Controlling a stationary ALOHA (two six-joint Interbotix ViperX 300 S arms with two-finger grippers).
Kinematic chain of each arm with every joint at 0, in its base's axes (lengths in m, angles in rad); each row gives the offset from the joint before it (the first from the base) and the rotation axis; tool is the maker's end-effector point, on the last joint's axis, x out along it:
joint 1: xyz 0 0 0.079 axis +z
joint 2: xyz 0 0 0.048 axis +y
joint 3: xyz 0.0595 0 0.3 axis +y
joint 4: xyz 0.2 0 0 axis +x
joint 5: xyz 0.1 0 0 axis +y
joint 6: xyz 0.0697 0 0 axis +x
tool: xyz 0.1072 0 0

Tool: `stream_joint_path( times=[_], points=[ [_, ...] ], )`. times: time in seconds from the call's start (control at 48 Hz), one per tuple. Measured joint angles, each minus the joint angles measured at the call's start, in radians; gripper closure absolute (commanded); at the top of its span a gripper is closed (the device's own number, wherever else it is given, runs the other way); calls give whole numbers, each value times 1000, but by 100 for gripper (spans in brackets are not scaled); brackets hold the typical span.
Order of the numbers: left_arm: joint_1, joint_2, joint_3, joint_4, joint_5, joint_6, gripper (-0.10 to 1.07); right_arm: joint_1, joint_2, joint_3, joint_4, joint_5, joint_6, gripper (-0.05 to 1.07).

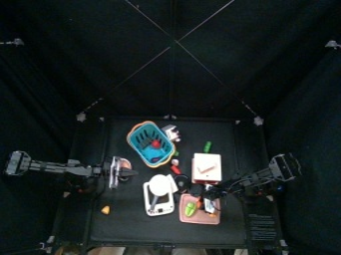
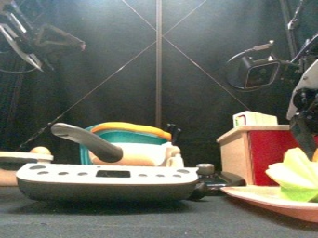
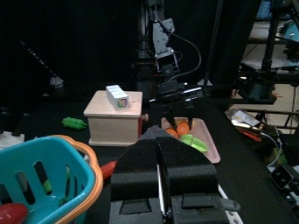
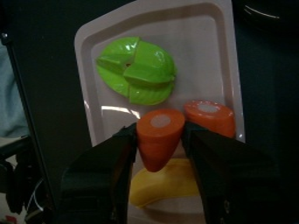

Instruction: Place carrot bottom on plate

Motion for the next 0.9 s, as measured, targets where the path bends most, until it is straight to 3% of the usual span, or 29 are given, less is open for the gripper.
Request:
stream_joint_path(
  times=[0.271, 0.604, 0.896],
  points=[
    [0, 0, 0, 0, 2, 0, 100, 5, 0, -8, 3, 0, -2, 3],
    [2, 0, 0, 0, 2, 0, 100, 3, 0, -26, -8, 21, -2, 3],
    [3, 2, 6, -2, 2, 0, 100, 3, -5, -78, -78, 78, -3, 3]
  ],
)
